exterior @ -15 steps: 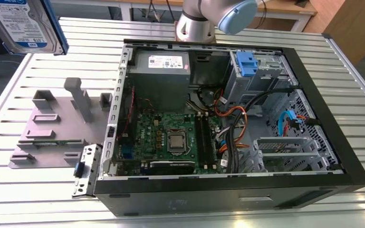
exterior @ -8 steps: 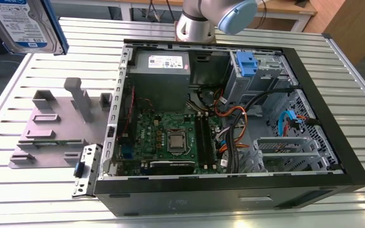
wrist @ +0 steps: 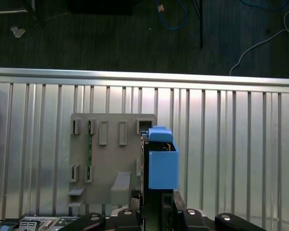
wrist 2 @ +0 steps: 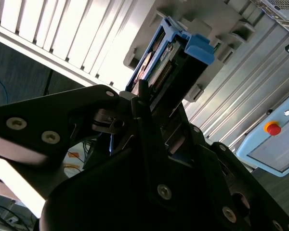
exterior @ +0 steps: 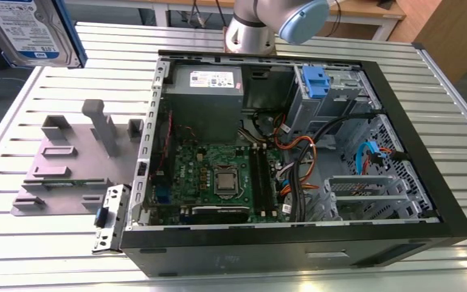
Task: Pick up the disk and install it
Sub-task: 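Pick up the disk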
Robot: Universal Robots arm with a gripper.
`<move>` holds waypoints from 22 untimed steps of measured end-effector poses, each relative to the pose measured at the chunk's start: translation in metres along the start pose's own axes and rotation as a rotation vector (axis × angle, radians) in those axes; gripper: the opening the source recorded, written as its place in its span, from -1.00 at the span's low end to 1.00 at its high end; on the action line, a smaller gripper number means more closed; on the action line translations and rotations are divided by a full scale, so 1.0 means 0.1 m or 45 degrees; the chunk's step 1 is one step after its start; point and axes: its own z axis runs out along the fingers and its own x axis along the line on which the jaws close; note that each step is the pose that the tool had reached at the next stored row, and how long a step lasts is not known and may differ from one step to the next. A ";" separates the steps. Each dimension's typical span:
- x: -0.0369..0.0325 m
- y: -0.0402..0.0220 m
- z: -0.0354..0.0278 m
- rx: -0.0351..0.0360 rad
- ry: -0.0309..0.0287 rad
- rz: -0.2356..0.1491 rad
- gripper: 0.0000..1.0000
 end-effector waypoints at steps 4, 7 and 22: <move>0.000 -0.003 -0.002 -0.0002 0.0001 0.000 -0.31; 0.001 -0.018 -0.002 0.0000 0.0001 0.000 -0.31; 0.002 -0.103 -0.005 0.0000 0.0000 0.000 -0.31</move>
